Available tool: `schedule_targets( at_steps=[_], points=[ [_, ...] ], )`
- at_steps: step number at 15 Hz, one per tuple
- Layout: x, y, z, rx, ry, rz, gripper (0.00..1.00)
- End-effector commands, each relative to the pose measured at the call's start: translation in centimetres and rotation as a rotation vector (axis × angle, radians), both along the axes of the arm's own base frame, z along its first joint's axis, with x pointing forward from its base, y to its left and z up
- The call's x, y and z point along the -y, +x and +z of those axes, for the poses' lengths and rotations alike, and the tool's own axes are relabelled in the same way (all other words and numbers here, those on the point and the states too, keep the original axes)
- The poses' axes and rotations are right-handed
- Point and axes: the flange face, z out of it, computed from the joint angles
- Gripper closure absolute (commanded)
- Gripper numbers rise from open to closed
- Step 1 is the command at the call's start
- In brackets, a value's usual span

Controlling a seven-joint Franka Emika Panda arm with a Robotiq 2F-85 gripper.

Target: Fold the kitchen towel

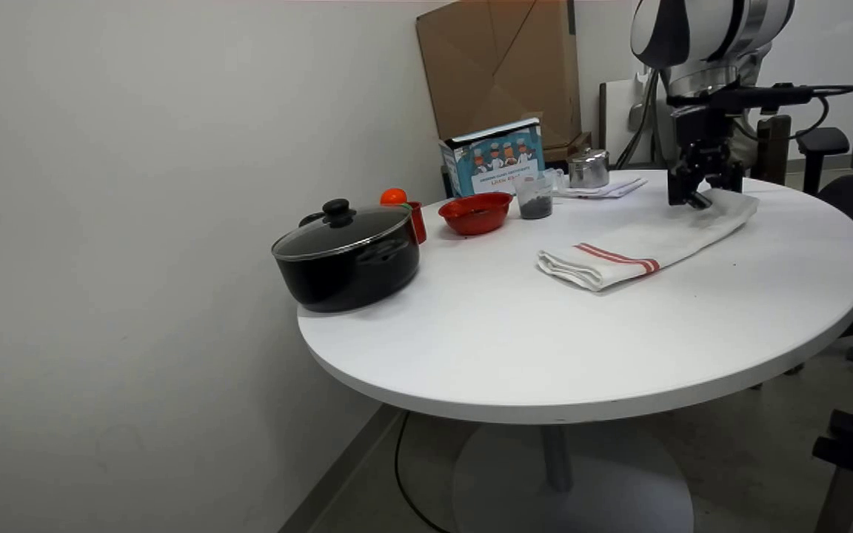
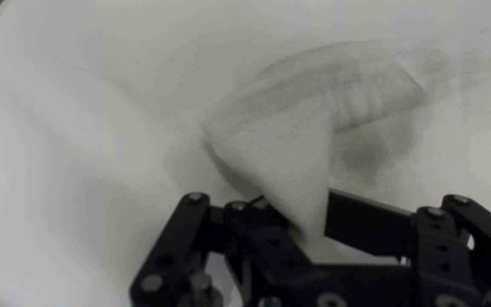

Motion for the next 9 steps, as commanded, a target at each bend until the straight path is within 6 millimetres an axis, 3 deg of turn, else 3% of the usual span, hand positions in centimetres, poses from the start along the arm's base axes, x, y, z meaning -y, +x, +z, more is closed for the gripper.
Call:
schedule_targets(
  at_steps=[1, 9],
  points=[
    [0.4, 1.0, 3.1, 0.010, 0.050, -0.023, 0.94],
    [0.2, 2.6, 12.2, 0.088, 0.087, 0.006, 0.94]
  ],
)
